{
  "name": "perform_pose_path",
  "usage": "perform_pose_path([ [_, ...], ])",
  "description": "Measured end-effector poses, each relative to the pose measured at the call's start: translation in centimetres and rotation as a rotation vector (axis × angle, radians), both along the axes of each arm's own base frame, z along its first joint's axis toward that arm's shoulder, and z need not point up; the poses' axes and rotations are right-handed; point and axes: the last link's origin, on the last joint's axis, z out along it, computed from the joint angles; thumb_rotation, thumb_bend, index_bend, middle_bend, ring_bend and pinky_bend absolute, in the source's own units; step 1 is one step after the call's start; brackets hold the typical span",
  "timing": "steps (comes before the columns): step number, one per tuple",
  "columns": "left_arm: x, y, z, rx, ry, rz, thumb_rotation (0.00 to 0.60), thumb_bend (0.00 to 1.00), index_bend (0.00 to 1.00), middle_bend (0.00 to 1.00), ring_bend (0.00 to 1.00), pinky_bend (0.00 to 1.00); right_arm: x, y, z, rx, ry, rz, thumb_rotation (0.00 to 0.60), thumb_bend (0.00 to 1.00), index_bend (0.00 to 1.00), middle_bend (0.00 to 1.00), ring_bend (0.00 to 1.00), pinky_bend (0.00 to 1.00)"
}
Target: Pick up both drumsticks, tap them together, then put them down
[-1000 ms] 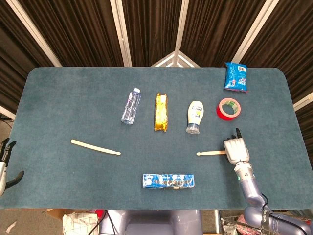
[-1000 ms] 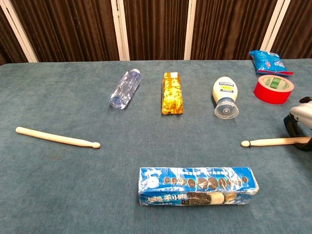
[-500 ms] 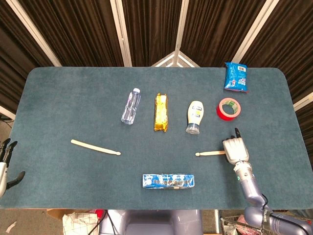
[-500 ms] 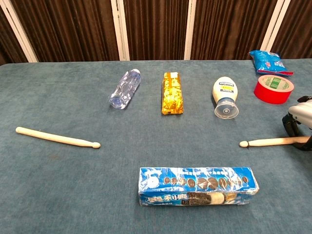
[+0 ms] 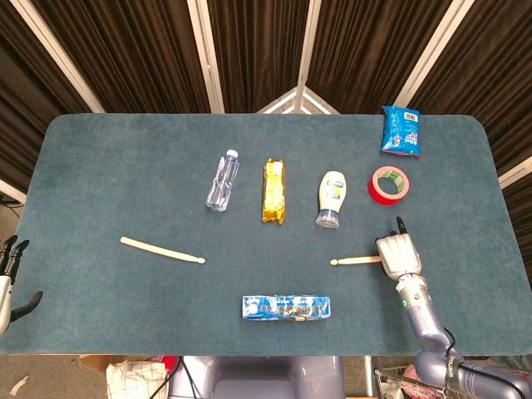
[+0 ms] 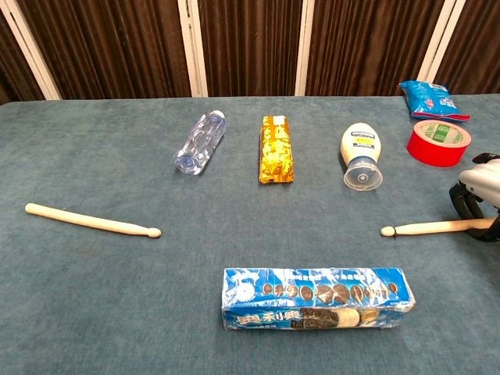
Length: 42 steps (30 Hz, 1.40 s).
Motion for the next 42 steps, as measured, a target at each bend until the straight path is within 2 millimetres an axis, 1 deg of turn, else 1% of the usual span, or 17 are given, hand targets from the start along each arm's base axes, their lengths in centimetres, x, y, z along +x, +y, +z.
perform_pose_path([
  [10,0.0,0.0,0.0,-0.001,0.001,0.003,0.600,0.31,0.12,0.05,0.00,0.00,0.0,0.0,0.0,0.005,-0.002,0.008,0.600,0.40,0.71,0.57,0.38,0.00],
  [17,-0.1,0.2,-0.1,-0.002,0.002,0.005,0.600,0.31,0.12,0.05,0.00,0.00,0.3,-0.2,0.4,0.011,-0.041,0.033,0.600,0.41,0.73,0.58,0.39,0.00],
  [29,-0.3,0.7,-0.3,-0.012,0.007,0.013,0.600,0.31,0.12,0.06,0.00,0.00,1.4,-0.5,2.0,0.066,-0.287,0.113,0.600,0.41,0.74,0.59,0.39,0.00],
  [32,-0.4,1.2,-0.4,-0.021,0.012,0.011,0.600,0.31,0.13,0.07,0.00,0.00,1.8,-0.5,2.6,0.082,-0.367,0.127,0.600,0.41,0.74,0.59,0.39,0.00],
  [36,-0.5,1.9,-0.4,-0.032,0.032,0.009,0.600,0.31,0.16,0.09,0.00,0.00,2.4,-0.8,4.4,0.078,-0.439,0.172,0.600,0.41,0.74,0.59,0.39,0.00],
  [42,-0.1,5.0,-0.2,-0.078,0.139,-0.035,0.600,0.31,0.21,0.16,0.00,0.00,4.4,-1.7,7.5,0.027,-0.509,0.227,0.600,0.41,0.74,0.59,0.39,0.00],
])
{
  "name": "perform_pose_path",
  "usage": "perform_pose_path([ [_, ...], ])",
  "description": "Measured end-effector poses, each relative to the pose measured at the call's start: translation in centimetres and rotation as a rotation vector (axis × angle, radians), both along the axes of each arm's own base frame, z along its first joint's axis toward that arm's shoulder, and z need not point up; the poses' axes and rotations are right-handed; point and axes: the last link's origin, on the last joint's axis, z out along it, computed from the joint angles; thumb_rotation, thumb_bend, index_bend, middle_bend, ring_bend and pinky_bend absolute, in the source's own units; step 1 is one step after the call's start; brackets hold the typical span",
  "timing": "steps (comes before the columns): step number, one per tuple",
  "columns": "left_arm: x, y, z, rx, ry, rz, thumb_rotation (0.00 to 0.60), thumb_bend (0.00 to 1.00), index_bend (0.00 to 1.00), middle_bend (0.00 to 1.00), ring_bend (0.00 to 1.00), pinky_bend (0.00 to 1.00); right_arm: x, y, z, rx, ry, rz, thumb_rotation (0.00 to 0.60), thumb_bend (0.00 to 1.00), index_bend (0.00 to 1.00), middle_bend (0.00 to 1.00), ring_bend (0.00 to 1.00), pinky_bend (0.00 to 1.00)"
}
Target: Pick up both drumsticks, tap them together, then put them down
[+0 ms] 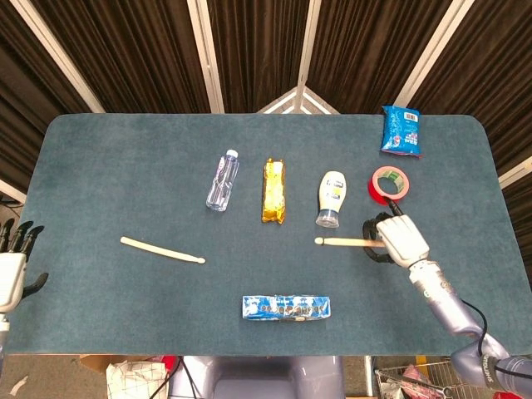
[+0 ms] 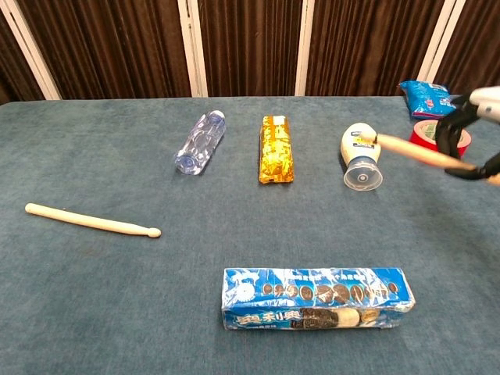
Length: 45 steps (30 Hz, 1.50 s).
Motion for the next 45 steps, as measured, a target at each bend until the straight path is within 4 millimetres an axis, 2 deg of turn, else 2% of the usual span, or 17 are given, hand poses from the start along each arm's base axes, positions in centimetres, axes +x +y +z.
perform_pose_path([
  [6,0.3,3.0,-0.6,-0.115,0.040,-0.032,0.600,0.31,0.29,0.23,0.00,0.00,2.1,-0.9,2.2,-0.047,-0.043,0.014,0.600,0.41,0.74,0.59,0.39,0.00],
  [9,0.6,4.5,-1.3,-0.194,0.051,-0.041,0.600,0.31,0.33,0.27,0.00,0.00,2.9,-1.2,2.7,-0.065,-0.055,0.011,0.600,0.41,0.74,0.59,0.39,0.00],
  [17,0.7,8.5,-3.5,-0.370,0.088,-0.039,0.600,0.36,0.39,0.33,0.00,0.00,3.8,-1.5,3.0,-0.087,-0.041,-0.014,0.600,0.41,0.74,0.59,0.39,0.00],
  [23,1.0,11.2,-5.6,-0.425,0.112,-0.042,0.600,0.39,0.43,0.38,0.00,0.00,3.8,-1.7,3.0,-0.101,-0.031,-0.042,0.600,0.41,0.74,0.59,0.39,0.00],
  [35,1.9,12.6,-10.0,-0.494,0.111,-0.093,0.600,0.41,0.47,0.42,0.00,0.00,3.7,-2.0,3.6,-0.125,-0.022,-0.056,0.600,0.43,0.74,0.59,0.39,0.00],
  [45,3.2,12.8,-11.9,-0.485,0.095,-0.157,0.600,0.43,0.50,0.47,0.01,0.00,3.3,-2.0,4.1,-0.141,-0.015,-0.059,0.600,0.43,0.74,0.59,0.40,0.00],
])
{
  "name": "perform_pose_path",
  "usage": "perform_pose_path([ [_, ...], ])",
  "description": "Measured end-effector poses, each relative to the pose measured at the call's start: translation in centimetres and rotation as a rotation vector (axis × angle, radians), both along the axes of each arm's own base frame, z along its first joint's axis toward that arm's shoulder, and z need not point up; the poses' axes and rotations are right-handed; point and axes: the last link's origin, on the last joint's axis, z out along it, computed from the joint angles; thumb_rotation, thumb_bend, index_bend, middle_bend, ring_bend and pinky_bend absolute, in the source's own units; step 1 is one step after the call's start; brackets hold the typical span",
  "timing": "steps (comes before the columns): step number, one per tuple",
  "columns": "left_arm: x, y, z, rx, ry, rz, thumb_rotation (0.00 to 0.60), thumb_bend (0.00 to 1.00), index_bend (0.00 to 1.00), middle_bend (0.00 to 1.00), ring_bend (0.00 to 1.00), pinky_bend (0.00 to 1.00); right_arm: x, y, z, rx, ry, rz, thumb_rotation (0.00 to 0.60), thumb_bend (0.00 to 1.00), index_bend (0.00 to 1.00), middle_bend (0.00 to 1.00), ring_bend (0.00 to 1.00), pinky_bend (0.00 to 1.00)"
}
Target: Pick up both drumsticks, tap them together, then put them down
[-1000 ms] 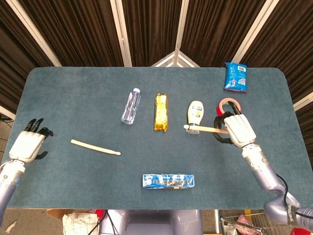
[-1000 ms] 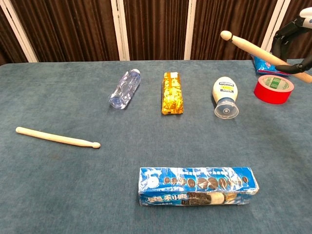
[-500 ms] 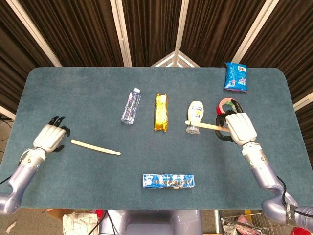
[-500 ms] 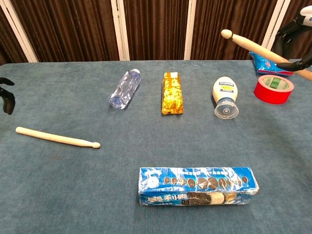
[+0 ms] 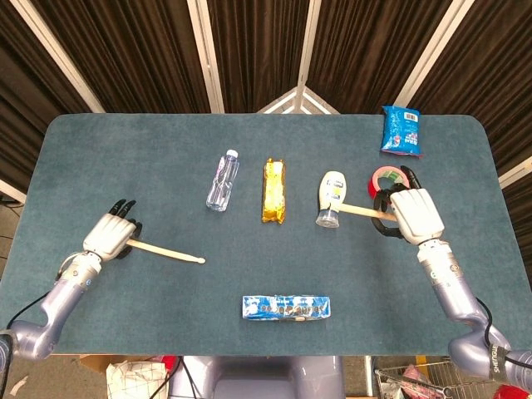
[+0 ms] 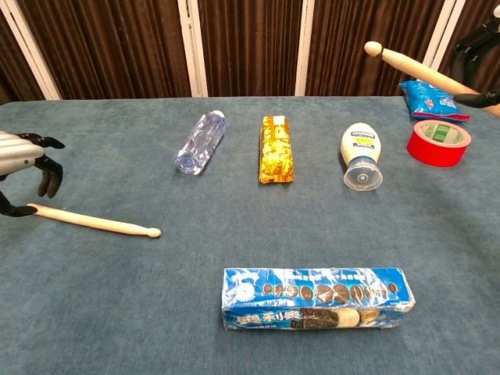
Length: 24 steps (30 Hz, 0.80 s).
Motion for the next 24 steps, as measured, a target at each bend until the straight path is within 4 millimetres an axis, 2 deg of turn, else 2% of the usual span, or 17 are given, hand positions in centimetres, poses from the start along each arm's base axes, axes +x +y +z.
perform_pose_path([
  [8,0.7,0.1,-1.4,-0.008,0.018,-0.037,0.600,0.43,0.50,0.48,0.01,0.00,-0.2,0.0,0.1,0.003,0.013,-0.002,0.600,0.43,0.74,0.59,0.40,0.00],
  [24,-0.2,-0.2,-2.4,-0.034,0.103,-0.046,0.600,0.43,0.51,0.49,0.01,0.00,-0.4,0.2,0.0,-0.001,0.023,0.003,0.600,0.43,0.75,0.60,0.40,0.00],
])
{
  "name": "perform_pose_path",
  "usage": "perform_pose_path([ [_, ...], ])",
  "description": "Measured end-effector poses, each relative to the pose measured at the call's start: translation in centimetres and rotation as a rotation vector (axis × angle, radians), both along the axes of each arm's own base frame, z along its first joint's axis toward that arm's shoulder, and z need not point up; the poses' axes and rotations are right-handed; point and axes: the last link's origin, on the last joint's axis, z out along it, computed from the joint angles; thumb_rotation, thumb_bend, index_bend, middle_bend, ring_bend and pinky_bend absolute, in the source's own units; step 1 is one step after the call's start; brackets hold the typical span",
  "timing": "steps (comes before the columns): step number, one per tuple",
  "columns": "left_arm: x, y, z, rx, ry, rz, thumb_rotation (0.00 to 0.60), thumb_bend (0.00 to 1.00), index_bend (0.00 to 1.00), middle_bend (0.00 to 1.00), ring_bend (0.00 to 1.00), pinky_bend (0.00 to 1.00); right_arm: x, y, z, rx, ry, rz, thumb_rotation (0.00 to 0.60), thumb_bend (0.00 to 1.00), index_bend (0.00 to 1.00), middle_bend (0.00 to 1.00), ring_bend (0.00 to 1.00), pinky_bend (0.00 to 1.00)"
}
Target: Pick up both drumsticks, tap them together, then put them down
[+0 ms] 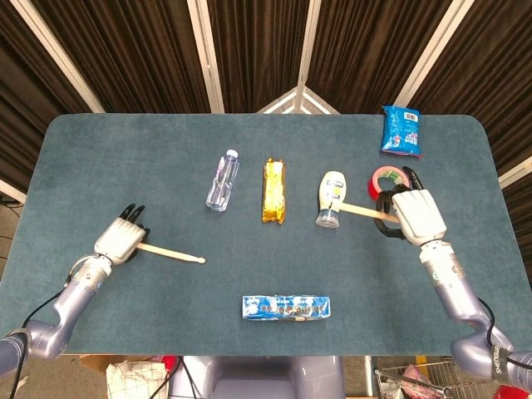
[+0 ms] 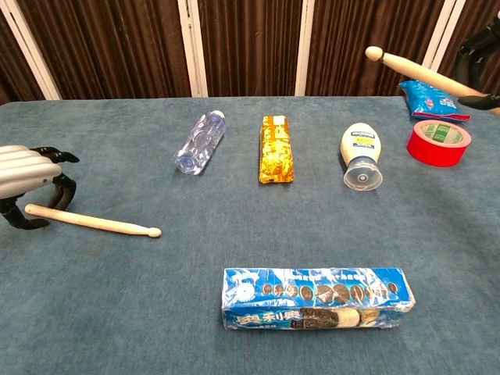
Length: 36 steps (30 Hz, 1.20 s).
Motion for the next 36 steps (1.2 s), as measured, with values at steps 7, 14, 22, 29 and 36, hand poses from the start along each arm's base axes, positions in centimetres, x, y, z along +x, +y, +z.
perform_pose_path([
  [7,0.13,-0.07,-0.30,-0.003,-0.002,-0.013,0.600,0.43,0.54,0.51,0.03,0.00,-0.05,-0.03,-0.11,-0.001,0.003,-0.003,0.600,0.43,0.75,0.60,0.40,0.00],
  [14,-0.03,-0.07,-0.17,0.005,0.004,-0.012,0.600,0.43,0.54,0.52,0.03,0.00,-0.04,-0.04,-0.07,-0.006,0.007,0.000,0.600,0.43,0.75,0.60,0.40,0.00],
  [22,-0.03,-0.04,-0.22,0.008,0.018,-0.015,0.600,0.44,0.59,0.57,0.05,0.00,-0.10,-0.04,0.01,-0.008,0.018,-0.002,0.600,0.43,0.75,0.60,0.40,0.00],
  [29,0.29,0.05,-0.16,0.040,0.023,-0.036,0.600,0.45,0.64,0.63,0.08,0.00,-0.12,0.02,-0.02,-0.008,0.020,-0.003,0.600,0.44,0.75,0.60,0.40,0.00],
  [36,0.17,0.08,-0.07,0.062,0.048,-0.040,0.600,0.45,0.66,0.65,0.09,0.00,-0.22,0.07,-0.07,-0.007,0.022,-0.006,0.600,0.44,0.75,0.60,0.40,0.00],
])
